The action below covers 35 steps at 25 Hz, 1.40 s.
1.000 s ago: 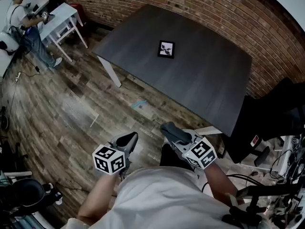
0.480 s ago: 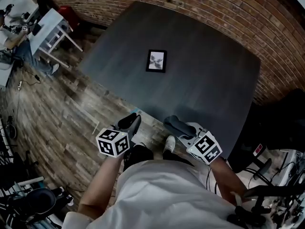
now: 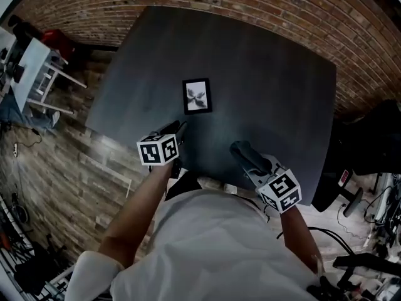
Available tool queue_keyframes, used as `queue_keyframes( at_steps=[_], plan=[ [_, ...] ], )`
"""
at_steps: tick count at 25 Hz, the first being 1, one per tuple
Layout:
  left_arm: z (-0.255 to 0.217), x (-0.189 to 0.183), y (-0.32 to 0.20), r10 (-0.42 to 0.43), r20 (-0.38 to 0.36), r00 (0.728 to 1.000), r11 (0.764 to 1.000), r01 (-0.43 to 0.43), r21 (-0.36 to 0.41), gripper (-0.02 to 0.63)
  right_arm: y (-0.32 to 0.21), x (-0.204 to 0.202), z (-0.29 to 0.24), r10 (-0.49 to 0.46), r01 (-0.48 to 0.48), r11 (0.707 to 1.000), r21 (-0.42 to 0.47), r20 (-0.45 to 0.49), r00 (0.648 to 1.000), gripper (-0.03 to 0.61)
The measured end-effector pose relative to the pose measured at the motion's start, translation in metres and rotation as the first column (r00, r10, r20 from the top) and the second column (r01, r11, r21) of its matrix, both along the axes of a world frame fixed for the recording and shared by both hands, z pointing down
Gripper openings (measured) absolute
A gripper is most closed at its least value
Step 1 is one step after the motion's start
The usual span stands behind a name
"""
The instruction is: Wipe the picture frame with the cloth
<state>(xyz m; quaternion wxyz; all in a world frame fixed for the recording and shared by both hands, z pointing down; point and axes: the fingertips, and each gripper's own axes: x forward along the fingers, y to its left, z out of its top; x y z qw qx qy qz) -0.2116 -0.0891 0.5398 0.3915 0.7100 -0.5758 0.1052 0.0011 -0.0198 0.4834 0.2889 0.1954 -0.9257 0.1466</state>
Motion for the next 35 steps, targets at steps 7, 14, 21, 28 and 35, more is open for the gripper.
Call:
queue_keyframes(
  at_steps=[7, 14, 21, 28, 35],
  plan=[
    [0.063, -0.038, -0.087, 0.060, -0.005, 0.998, 0.992, -0.060, -0.108, 0.140, -0.027, -0.031, 0.007, 0.215, -0.217, 0.975, -0.046, -0.039, 0.976, 0.089],
    [0.112, -0.044, -0.121, 0.057, 0.003, 0.998, 0.983, -0.055, -0.177, 0.160, -0.023, -0.036, 0.014, 0.351, -0.359, 0.930, -0.086, -0.091, 0.932, 0.089],
    [0.121, -0.044, -0.123, 0.068, 0.170, 0.983, 0.987, -0.042, -0.156, 0.156, -0.018, -0.026, 0.018, 0.389, -0.403, 0.910, -0.102, -0.129, 0.912, 0.089],
    [0.124, -0.027, -0.118, 0.068, 0.140, 0.988, 0.985, -0.044, -0.165, 0.101, -0.018, -0.030, 0.019, 0.347, -0.362, 0.926, -0.110, -0.133, 0.928, 0.090],
    [0.119, -0.006, -0.086, 0.159, 0.067, 0.985, 0.970, -0.143, -0.198, 0.080, -0.015, -0.019, 0.016, 0.321, -0.335, 0.937, -0.100, -0.133, 0.938, 0.089]
  ],
)
